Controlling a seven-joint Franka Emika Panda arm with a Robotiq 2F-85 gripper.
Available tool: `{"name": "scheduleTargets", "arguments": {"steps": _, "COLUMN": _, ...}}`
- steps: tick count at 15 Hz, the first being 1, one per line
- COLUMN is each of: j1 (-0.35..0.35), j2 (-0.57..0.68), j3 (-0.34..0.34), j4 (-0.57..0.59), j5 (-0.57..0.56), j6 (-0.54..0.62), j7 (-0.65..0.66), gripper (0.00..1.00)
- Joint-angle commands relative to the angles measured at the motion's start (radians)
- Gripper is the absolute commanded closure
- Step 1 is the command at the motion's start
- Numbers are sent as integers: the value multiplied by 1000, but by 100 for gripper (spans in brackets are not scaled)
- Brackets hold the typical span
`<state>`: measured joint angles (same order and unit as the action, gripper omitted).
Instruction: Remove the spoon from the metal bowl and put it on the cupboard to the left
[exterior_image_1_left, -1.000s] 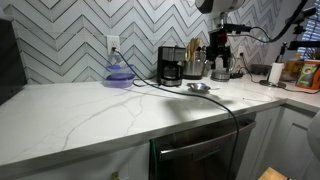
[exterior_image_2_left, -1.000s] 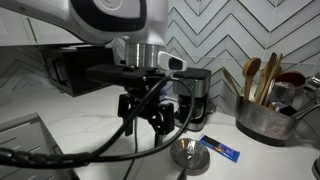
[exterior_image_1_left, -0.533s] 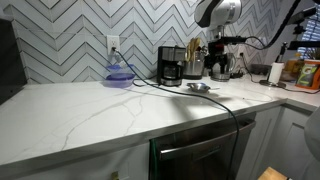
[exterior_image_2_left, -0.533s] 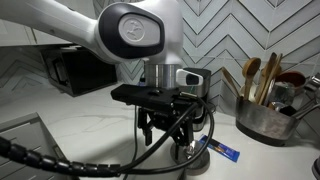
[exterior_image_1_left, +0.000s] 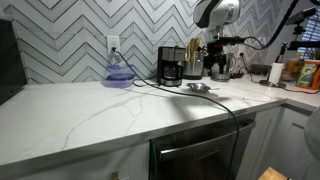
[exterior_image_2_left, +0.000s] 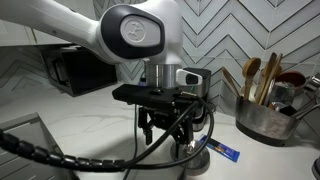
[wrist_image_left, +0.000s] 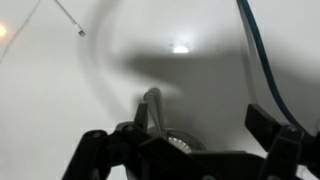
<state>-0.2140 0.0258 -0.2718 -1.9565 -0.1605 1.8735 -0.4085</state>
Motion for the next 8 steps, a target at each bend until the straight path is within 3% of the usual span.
{"name": "scheduleTargets", "arguments": {"steps": 1, "j1": -18, "j2": 52, "j3": 11, "j4": 24, "j5": -6, "j6": 51, "j7": -70, "gripper": 0}}
{"name": "scheduleTargets", "arguments": {"steps": 8, "j1": -56, "j2": 139, "j3": 16, "j4": 60, "j5": 63, "j6": 138, "j7": -189, "gripper": 0}}
